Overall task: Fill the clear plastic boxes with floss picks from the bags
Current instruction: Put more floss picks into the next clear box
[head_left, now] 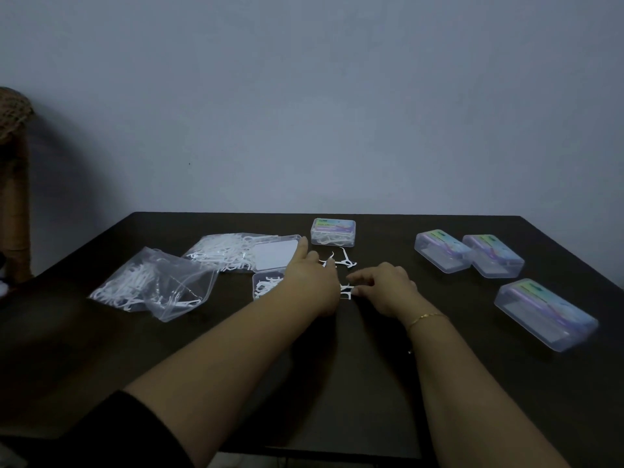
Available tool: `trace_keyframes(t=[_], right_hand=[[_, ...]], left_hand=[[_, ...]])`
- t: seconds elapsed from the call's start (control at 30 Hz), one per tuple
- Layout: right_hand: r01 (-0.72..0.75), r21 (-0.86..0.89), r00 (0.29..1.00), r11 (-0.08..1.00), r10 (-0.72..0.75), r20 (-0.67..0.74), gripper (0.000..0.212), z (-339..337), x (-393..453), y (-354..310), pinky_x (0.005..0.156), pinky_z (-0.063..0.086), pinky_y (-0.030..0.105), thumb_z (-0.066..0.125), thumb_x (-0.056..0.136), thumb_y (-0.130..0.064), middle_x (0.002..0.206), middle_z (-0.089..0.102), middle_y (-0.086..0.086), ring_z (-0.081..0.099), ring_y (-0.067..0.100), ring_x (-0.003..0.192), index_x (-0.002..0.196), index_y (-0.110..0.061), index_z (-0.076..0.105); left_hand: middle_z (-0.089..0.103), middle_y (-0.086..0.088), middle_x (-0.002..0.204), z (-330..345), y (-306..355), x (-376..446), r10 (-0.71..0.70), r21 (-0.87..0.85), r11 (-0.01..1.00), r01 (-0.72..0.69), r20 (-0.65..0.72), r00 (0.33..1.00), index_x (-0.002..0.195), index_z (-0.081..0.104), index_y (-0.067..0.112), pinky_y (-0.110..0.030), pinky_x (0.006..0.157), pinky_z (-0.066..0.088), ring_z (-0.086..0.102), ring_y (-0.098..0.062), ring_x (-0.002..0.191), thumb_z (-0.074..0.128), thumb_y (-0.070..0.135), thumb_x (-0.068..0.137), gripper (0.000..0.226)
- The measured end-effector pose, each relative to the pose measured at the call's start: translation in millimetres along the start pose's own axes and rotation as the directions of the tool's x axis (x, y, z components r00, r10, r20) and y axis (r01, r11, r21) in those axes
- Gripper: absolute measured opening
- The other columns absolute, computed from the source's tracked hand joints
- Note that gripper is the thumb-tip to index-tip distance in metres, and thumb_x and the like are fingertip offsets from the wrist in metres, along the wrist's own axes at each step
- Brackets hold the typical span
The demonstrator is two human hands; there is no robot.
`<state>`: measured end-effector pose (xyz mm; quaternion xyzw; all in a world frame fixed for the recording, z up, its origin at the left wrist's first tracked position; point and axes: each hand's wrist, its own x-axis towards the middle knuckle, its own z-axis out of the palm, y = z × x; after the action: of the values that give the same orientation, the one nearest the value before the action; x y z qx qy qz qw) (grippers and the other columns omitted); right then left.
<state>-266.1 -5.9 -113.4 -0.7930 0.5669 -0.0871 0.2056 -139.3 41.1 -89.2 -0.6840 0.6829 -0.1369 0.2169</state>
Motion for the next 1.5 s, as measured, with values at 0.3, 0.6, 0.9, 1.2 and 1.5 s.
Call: trace_keyframes(t=[0.3,0.6,0.9,1.2,1.5], right_hand=[[0.032,-0.135,0.999,0.99,-0.028,0.032,0.046,2,-1,-3,0.1,0.031,0.04,0.048,0.095,-0.044,0.136,0.038,0.005,0.032,0.026,0.127,0.137,-0.054,0.032],[-0.031,-0.069,0.999,0.997,0.033,0.039,0.028,-3,2,0,0.1,0.037,0.038,0.056,0.091,-0.043,0.13,0.045,0.006,0.036,0.029,0.122,0.119,-0.039,0.06],[0.003,-0.002,0.999,1.0,-0.002,0.052,0.059,-4,-3,2,0.104,0.03,0.041,0.052,0.092,-0.028,0.14,0.034,0.007,0.029,0.027,0.13,0.141,-0.051,0.026],[-0.011,-0.091,0.997,0.996,0.018,0.079,0.047,-4,-5,-2,0.105,0.026,0.039,0.039,0.096,-0.028,0.142,0.03,0.008,0.025,0.027,0.132,0.138,-0.049,0.034],[0.0,-0.061,0.997,0.998,0.005,0.079,0.041,-4,-3,1,0.105,0.028,0.037,0.041,0.096,-0.033,0.137,0.033,0.006,0.027,0.027,0.13,0.132,-0.052,0.043]], left_hand=[[0.065,-0.001,0.115,-1,5,2,0.072,-0.078,0.994,-0.077,-0.068,0.995,0.13,0.051,0.016,-0.045,0.114,0.004,0.056,-0.022,0.115,0.041,0.023,0.096,0.036],[0.062,-0.002,0.12,2,13,11,0.093,-0.325,0.935,-0.144,-0.166,0.982,0.127,0.048,0.023,-0.041,0.1,0.023,0.055,-0.023,0.115,0.048,0.017,0.094,0.033],[0.057,-0.002,0.121,-1,-6,0,0.009,-0.253,0.966,-0.055,-0.181,0.984,0.123,0.054,0.024,-0.045,0.104,0.019,0.046,-0.022,0.119,0.048,0.05,0.09,0.042],[0.054,-0.004,0.127,5,1,3,-0.03,-0.265,0.964,0.002,-0.103,0.994,0.128,0.055,0.025,-0.045,0.104,0.019,0.04,-0.023,0.123,0.044,0.045,0.094,0.042],[0.057,-0.002,0.095,-10,2,5,-0.014,-0.256,0.967,0.02,0.025,1.0,0.093,0.056,0.021,-0.047,0.105,0.015,0.053,-0.023,0.112,0.048,0.029,0.093,0.012]])
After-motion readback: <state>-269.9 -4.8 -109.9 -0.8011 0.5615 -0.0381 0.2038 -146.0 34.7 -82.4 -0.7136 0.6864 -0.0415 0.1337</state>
